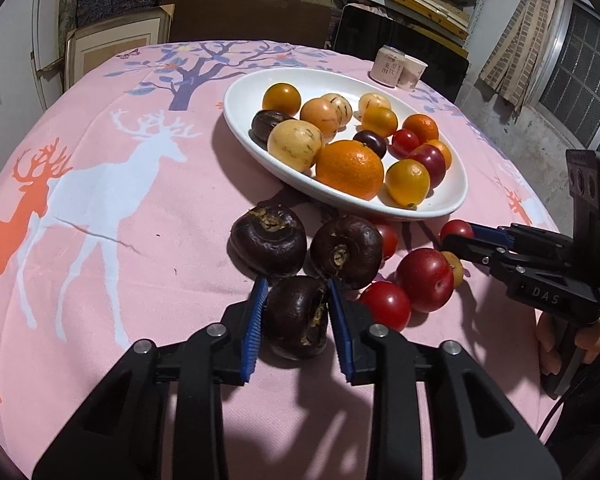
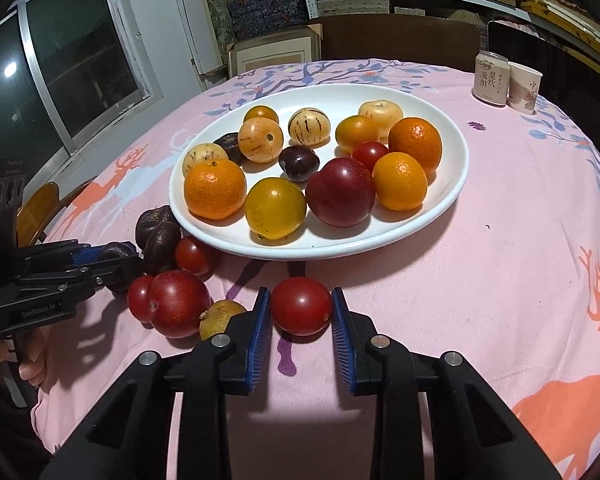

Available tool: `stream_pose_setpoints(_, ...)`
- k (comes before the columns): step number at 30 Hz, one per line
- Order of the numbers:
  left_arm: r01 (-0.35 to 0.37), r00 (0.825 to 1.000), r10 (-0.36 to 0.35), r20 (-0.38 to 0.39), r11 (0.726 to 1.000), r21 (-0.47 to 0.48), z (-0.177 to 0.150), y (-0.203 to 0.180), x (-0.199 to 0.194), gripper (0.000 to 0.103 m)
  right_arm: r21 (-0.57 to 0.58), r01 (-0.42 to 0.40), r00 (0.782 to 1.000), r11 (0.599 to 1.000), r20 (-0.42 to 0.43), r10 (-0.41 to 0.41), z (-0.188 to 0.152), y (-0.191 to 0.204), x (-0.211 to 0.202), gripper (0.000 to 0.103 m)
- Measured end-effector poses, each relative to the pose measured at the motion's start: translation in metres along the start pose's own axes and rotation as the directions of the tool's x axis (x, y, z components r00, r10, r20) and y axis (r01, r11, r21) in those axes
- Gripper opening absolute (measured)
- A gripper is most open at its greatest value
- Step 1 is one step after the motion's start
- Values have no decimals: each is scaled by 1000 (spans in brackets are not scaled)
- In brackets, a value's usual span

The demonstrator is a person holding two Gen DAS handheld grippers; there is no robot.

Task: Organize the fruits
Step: 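Grasp a dark purple tomato with the left gripper while the right gripper grasps a red tomato, then carry the dark purple and red tomatoes over the white plate and open both grippers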

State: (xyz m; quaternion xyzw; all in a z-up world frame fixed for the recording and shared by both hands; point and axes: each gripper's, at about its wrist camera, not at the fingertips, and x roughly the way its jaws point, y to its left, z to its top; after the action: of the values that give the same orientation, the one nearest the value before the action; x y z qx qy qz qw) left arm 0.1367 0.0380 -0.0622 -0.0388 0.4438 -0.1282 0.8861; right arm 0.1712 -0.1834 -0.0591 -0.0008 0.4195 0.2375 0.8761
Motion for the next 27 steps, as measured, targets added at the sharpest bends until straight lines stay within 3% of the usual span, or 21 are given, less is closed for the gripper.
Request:
stream_pose_setpoints(7,18,1000,-19,-18,1000,-4,0,2,3,37,3,-2,999,1000,32,2,-1,-1,-8,31)
stream_pose_setpoints(12,-38,999,38,30,999,7,-2,-2,-10,30,3,-12,999,1000,52,12,-1,-1,-13,31)
stream_pose_setpoints(17,-44,998,48,-51,995,85,-11,-12,-4,33,5,-13,999,1000,49,13,-1,-2,-14,31)
stream_pose_setpoints(22,-41,998,44,-43,997,66,-11,-10,-4,32,3,-14,998,1000,56,14,-1,-2,-15,31)
stream_pose_setpoints(27,5,1000,-5,-14,1000,19,-15,-4,-15,30,7,-13,998,1000,58,12,-1,-2,-15,31)
